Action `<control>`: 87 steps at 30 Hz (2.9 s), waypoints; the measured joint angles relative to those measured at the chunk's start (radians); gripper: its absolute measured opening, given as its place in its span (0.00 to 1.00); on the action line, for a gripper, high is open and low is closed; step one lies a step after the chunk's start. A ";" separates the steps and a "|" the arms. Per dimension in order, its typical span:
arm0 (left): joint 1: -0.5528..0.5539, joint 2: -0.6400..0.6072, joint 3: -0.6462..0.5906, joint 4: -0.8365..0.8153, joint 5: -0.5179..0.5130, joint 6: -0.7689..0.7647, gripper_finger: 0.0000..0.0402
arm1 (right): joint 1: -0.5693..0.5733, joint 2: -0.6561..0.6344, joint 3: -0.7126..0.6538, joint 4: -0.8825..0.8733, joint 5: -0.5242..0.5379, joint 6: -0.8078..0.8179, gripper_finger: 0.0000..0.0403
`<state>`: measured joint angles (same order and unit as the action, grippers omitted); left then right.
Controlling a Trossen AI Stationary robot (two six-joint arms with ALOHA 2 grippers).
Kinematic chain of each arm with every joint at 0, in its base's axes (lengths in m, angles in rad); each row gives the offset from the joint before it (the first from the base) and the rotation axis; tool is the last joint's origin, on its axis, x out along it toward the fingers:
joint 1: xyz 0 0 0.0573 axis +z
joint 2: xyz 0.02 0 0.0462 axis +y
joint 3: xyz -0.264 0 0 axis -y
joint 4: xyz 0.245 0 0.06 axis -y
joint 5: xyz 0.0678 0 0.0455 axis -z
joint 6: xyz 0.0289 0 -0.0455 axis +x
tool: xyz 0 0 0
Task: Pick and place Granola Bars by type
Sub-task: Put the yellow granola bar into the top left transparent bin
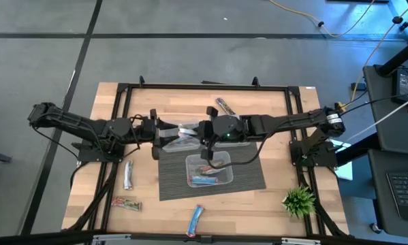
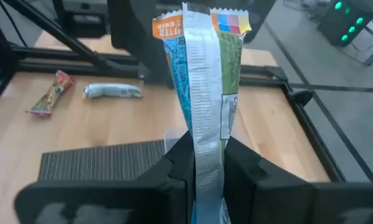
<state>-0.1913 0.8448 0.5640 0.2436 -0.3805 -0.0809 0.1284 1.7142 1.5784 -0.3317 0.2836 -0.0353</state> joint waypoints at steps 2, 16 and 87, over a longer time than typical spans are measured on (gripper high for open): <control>0.000 0.000 0.000 0.000 0.007 -0.016 0.50 | -0.003 0.000 0.000 0.019 -0.001 0.001 0.16; 0.000 0.002 0.000 0.156 0.077 -0.040 0.56 | -0.016 0.000 0.000 0.120 -0.105 0.005 0.16; 0.494 0.558 0.379 -0.831 0.359 -0.119 0.18 | -0.483 0.026 0.034 -0.541 0.063 0.048 0.58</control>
<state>0.3031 1.4028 0.9425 -0.5871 -0.0219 -0.2003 -0.3548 1.7399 1.6123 -0.8730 0.3467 0.0132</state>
